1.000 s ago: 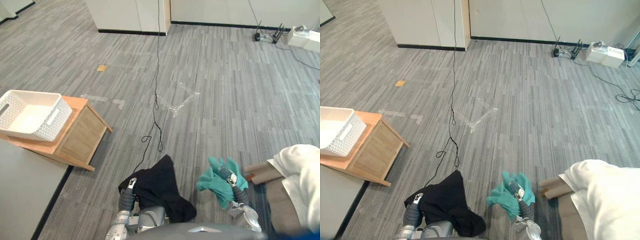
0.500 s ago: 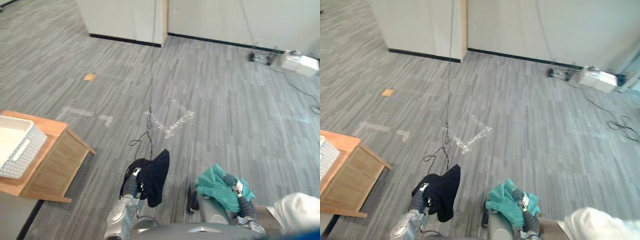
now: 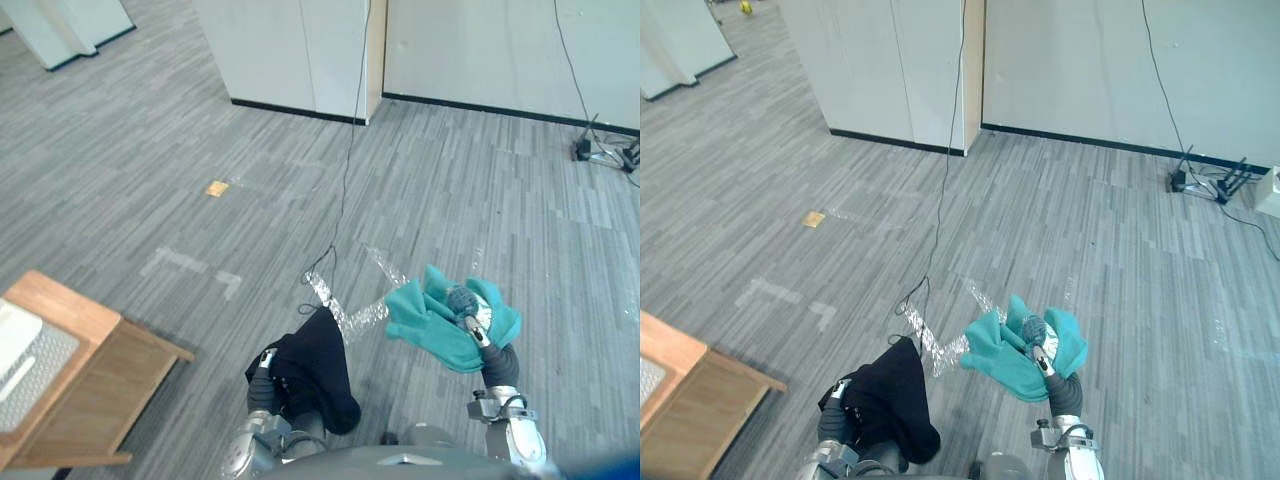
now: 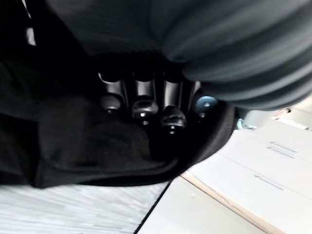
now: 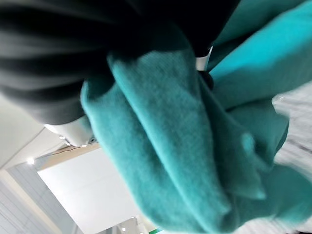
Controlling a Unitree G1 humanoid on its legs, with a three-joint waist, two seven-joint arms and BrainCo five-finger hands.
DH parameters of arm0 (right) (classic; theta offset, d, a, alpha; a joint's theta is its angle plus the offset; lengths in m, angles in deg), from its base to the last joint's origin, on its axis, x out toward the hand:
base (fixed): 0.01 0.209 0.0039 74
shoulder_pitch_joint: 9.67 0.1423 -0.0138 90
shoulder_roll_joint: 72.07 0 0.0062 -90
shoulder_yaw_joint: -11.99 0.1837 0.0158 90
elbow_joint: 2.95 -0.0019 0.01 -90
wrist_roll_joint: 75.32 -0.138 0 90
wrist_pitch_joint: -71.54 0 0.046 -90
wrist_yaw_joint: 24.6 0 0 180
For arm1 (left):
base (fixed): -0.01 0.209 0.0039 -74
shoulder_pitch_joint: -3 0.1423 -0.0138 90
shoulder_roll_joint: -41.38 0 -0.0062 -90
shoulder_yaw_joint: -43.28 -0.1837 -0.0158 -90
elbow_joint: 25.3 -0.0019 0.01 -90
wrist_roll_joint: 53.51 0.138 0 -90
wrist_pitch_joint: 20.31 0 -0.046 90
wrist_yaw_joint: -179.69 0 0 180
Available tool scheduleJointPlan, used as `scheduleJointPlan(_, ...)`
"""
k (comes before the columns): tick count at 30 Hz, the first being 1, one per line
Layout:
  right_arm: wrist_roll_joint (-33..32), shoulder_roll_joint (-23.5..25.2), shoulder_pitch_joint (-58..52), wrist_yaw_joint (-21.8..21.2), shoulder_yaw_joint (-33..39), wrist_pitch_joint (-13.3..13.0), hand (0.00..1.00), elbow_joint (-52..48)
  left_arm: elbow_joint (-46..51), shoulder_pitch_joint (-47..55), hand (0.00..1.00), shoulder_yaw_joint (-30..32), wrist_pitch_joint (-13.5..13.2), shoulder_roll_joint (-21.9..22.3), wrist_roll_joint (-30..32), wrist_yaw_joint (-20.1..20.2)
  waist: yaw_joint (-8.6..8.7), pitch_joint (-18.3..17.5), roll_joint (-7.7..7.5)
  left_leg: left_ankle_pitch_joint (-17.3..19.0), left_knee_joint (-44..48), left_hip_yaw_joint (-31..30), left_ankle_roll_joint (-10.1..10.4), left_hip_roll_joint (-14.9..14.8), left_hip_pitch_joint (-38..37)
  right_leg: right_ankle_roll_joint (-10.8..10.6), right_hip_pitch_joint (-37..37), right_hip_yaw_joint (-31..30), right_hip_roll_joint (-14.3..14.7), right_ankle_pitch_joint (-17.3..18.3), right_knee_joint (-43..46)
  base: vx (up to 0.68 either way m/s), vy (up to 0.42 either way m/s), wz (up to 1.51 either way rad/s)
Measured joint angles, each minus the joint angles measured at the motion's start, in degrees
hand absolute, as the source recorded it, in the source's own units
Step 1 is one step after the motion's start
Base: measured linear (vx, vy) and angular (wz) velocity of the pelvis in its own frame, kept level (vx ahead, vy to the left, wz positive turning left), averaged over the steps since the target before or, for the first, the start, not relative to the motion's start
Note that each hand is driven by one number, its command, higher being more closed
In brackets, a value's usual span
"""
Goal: Tidy the bed and pick cloth on bed and put in laundry
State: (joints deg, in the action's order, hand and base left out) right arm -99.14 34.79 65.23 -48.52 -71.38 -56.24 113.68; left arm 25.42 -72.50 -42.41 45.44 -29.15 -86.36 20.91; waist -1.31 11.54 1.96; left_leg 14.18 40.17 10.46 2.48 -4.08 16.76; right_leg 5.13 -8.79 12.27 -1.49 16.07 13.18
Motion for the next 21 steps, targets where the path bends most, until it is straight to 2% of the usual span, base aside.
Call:
scheduleJointPlan(1, 0.27, -0.04, 0.37, -0.06, 0.22, -0.02, 1.00, 0.65, 0.00, -0.36, 1.00, -0.23, -0.06, 0.00, -0.39, -0.04, 0.06, 0.00, -0.08, -0.69, -4.66, 1.53, -0.03, 0.84, -0.02, -0.01, -0.87, 0.04, -0.16, 0.00, -0.69, 0.65, -0.027, -0.11)
scheduleJointPlan(2, 1.79, 0.12, 1.30, 0.14, 1.57, -0.01, 1.00, 3.39, -0.02, -0.77, 1.00, -1.56, -0.13, -0.08, -1.63, -0.60, 0.18, -0.05, 0.01, -7.31, -20.63, 6.73, -0.82, 2.85, -1.17, -1.41, -3.91, 0.79, -0.32, 0.22, -3.15, 0.44, -0.009, 0.01)
scheduleJointPlan(3, 2.57, 0.26, 1.12, 0.51, 1.98, 0.01, 1.00, 4.55, -0.02, -1.04, 1.00, -2.32, -0.20, -0.08, -2.27, -0.83, 0.17, -0.12, 0.14, -10.86, -27.07, 9.84, -1.74, 3.45, -1.25, -2.80, -6.25, 1.37, 0.15, 0.87, -4.94, 0.55, 0.030, 0.06)
scheduleJointPlan(4, 2.94, 0.35, 0.66, 0.69, 1.86, 0.04, 1.00, 5.12, -0.04, -1.28, 1.00, -2.70, -0.19, -0.09, -2.64, -1.34, 0.06, -0.11, 0.12, -13.27, -29.08, 11.20, -4.00, 3.59, -0.88, -4.03, -8.06, 1.89, 0.66, 1.61, -6.30, 0.57, 0.060, 0.09)
scheduleJointPlan(5, 4.87, 0.94, -0.44, 1.69, 1.42, 0.04, 1.00, 5.65, -0.31, -1.79, 1.00, -2.67, -0.15, -0.47, -2.76, -1.86, -0.77, -0.82, -0.85, -17.07, -27.52, 11.24, -11.52, 4.89, -0.74, -5.61, -11.02, 2.40, 0.07, 2.65, -7.62, 0.73, 0.076, 0.29)
scheduleJointPlan(6, 6.01, 1.42, -0.99, 2.74, 1.00, -0.11, 1.00, 5.78, -0.49, -2.58, 1.00, -3.58, -0.27, -0.88, -2.81, -2.57, -0.37, -1.53, -3.22, -14.85, -26.98, 10.57, -12.05, 7.09, -0.70, -6.32, -10.94, 2.84, -1.84, 2.38, -6.49, 0.63, 0.053, 0.31)
scheduleJointPlan(7, 6.66, 1.43, -0.94, 3.16, 0.77, -0.09, 1.00, 5.80, -0.47, -3.12, 1.00, -4.09, -0.51, -0.95, -2.81, -2.91, -0.47, -1.74, -3.62, -13.97, -26.76, 10.30, -12.50, 7.59, -0.50, -6.79, -10.11, 2.73, -2.38, 2.09, -5.10, 0.63, 0.072, 0.42)
scheduleJointPlan(8, 8.56, 0.80, -1.22, 4.05, 0.13, 0.35, 1.00, 5.72, -0.48, -3.83, 1.00, -5.06, -0.89, -0.98, -2.72, -3.13, -0.70, -1.86, -4.08, -11.82, -25.27, 9.75, -13.24, 8.09, -0.21, -8.93, -7.68, 2.43, -3.38, 0.86, 0.48, 0.60, 0.099, 0.27)
scheduleJointPlan(9, 9.79, 0.81, -1.45, 4.40, -0.18, 1.18, 1.00, 5.48, -0.49, -3.72, 1.00, -5.42, -0.99, -0.96, -2.71, -3.72, -0.88, -1.85, -4.16, -9.90, -23.81, 9.11, -13.42, 8.15, -0.74, -11.20, -5.72, 2.34, -4.13, -0.53, 6.42, 0.71, 0.134, 0.31)
scheduleJointPlan(10, 11.51, 0.81, -2.21, 4.47, -0.76, 2.55, 1.00, 4.50, -0.48, -3.03, 1.00, -5.46, -1.02, -1.24, -2.80, -4.15, -1.08, -1.85, -4.25, -7.19, -22.91, 8.11, -13.28, 8.26, -2.77, -13.92, -2.00, 1.95, -5.30, -4.32, 18.22, 0.58, 0.110, 0.25)
scheduleJointPlan(11, 11.95, 0.80, -2.71, 4.46, -1.15, 2.73, 1.00, 4.10, -0.45, -2.73, 1.00, -5.49, -1.09, -1.54, -2.80, -4.19, -1.06, -1.77, -4.32, -6.19, -22.78, 7.59, -13.12, 8.39, -4.00, -14.76, -0.30, 1.65, -5.88, -5.92, 22.99, 0.59, 0.085, 0.32)
scheduleJointPlan(12, 13.84, 0.62, -4.30, 4.04, -2.98, 2.75, 1.00, 3.50, -0.41, -1.70, 1.00, -5.88, -1.42, -1.96, -2.81, -4.69, -0.76, -1.69, -4.52, -3.94, -23.40, 5.76, -12.64, 9.44, -8.19, -15.66, 4.80, 0.13, -7.31, -6.69, 37.84, 0.66, 0.056, 0.54)
scheduleJointPlan(13, 15.32, 0.53, -6.09, 3.81, -4.48, 2.75, 1.00, 3.49, -0.22, -0.87, 1.00, -6.00, -1.81, -2.50, -2.84, -5.84, 0.34, -1.72, -4.19, -2.78, -24.86, 3.96, -12.18, 9.91, -12.39, -14.53, 8.92, -0.51, -7.93, -5.19, 45.92, 0.55, 0.039, 0.58)
scheduleJointPlan(14, 15.83, 0.46, -6.81, 3.81, -5.20, 2.75, 1.00, 3.42, 0.04, -0.80, 1.00, -6.11, -2.10, -2.67, -2.87, -6.31, 0.55, -1.65, -4.05, -2.62, -25.48, 3.31, -11.96, 10.11, -13.78, -13.96, 10.67, -0.53, -8.12, -4.71, 47.63, 0.62, 0.020, 0.75)
scheduleJointPlan(15, 17.34, 0.34, -8.91, 3.88, -7.46, 2.75, 1.00, 2.67, 1.95, -0.31, 1.00, -6.34, -2.83, -3.04, -3.75, -7.79, 0.87, -1.57, -3.70, -2.33, -27.62, 0.72, -11.49, 10.56, -17.74, -12.68, 16.08, -0.42, -8.40, -3.07, 49.52, 0.40, -0.011, 0.94)
scheduleJointPlan(16, 19.38, 0.35, -10.82, 4.72, -9.57, 2.71, 1.00, 1.30, 3.52, -0.23, 1.00, -6.49, -3.61, -3.16, -4.70, -8.79, 2.01, -1.16, -3.17, -2.19, -28.91, -2.84, -11.32, 10.96, -19.91, -10.92, 20.77, -0.30, -8.68, -1.20, 47.85, 0.58, -0.071, 1.36)
scheduleJointPlan(18, 22.19, 0.37, -12.14, 7.70, -12.23, 2.37, 1.00, 0.69, 4.52, -1.12, 1.00, -6.56, -4.09, -3.27, -4.94, -9.29, 3.36, -1.06, -3.12, -1.74, -29.42, -7.60, -11.11, 11.08, -21.64, -10.09, 24.79, 0.07, -9.69, 0.47, 42.75, 0.44, -0.173, 1.60)
scheduleJointPlan(19, 25.98, 0.57, -13.72, 11.69, -14.53, 2.36, 1.00, 0.24, 4.99, -2.57, 1.00, -7.00, -4.72, -3.44, -5.76, -9.88, 4.02, -0.96, -3.02, -0.40, -29.40, -13.11, -10.25, 11.02, -23.46, -10.24, 26.88, 0.19, -11.32, 0.33, 32.06, 0.41, -0.226, 1.72)
scheduleJointPlan(20, 27.45, 0.78, -14.12, 13.32, -15.35, 2.36, 1.00, -0.05, 5.07, -2.70, 1.00, -7.42, -5.06, -3.39, -6.19, -9.97, 4.03, -0.94, -2.99, 0.22, -29.33, -14.66, -9.84, 10.96, -23.95, -10.71, 27.15, -0.34, -11.69, -0.40, 27.30, 0.49, -0.308, 1.95)
scheduleJointPlan(21, 30.04, 0.78, -14.05, 16.40, -16.53, 2.34, 1.00, 0.13, 5.14, -2.96, 1.00, -7.60, -5.70, -3.24, -6.55, -10.15, 3.77, -0.94, -3.01, 1.34, -28.78, -17.29, -8.68, 10.70, -25.26, -10.35, 26.96, -3.26, -11.84, -3.03, 16.76, 0.40, -0.323, 1.34)
